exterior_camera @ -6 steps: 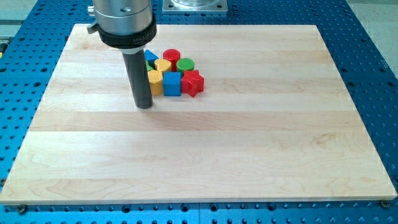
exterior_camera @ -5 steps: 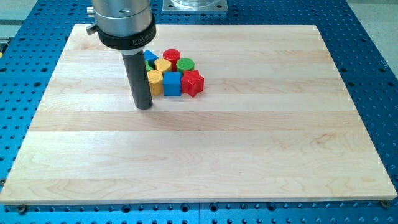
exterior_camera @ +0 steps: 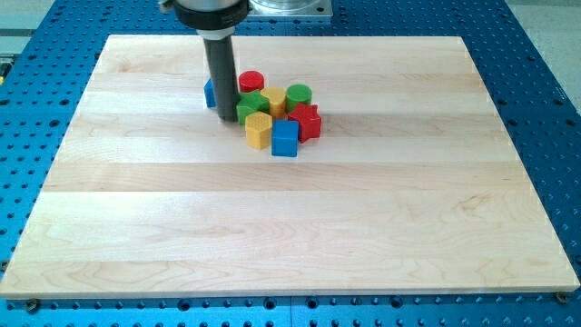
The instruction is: Separate the cube from the group of the blocks
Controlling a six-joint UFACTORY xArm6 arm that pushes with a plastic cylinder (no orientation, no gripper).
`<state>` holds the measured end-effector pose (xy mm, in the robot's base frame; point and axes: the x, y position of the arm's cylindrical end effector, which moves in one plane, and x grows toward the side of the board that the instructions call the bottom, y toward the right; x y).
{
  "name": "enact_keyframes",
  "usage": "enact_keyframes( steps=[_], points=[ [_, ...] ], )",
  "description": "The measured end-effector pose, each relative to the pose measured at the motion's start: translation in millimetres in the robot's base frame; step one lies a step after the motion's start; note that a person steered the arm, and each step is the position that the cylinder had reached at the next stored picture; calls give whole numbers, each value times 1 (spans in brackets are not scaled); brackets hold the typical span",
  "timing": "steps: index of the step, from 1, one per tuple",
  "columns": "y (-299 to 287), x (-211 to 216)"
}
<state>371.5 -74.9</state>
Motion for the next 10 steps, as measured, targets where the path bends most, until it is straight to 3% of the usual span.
enact_keyframes(
  steps=[2, 3, 4, 5, 7, 10],
  points=[
    [33, 48],
    [84, 55],
    [100, 60],
    [124, 92],
    [232, 168],
    [245, 176]
  ],
)
